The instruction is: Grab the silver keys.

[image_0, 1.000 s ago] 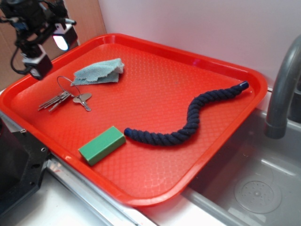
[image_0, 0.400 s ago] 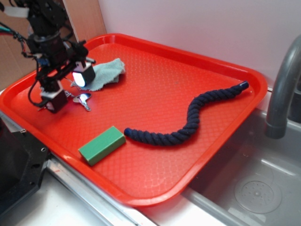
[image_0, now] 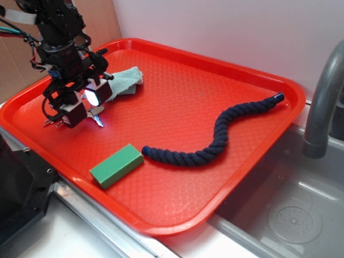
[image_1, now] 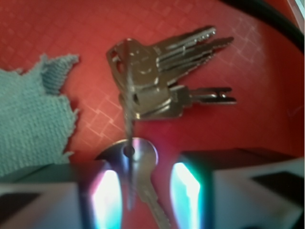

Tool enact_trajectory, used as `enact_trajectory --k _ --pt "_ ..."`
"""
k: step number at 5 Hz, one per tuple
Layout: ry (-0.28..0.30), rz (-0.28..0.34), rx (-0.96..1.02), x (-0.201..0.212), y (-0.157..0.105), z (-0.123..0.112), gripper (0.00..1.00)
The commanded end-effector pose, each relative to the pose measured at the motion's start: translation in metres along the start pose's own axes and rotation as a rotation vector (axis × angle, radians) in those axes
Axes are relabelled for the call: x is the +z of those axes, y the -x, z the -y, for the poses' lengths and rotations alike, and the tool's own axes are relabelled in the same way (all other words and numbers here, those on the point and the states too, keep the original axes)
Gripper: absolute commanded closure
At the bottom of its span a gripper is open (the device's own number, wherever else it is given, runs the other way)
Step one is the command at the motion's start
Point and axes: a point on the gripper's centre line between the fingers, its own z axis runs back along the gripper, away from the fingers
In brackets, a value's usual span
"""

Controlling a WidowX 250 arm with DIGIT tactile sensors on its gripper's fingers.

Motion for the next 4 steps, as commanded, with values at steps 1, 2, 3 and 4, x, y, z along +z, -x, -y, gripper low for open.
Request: enact_trajectory --k 1,2,3,4 --pt "0.006 0.008 0.027 0.000 -0.012 -0.003 1.00" --pt "-0.011 0.011 0.025 -0.001 -0.018 0.001 1.00" --pt "0.011 0.012 -0.062 0.009 -0.012 0.009 1.00" --pt "0.058 0.021 -0.180 0.030 0.003 0.013 1.00"
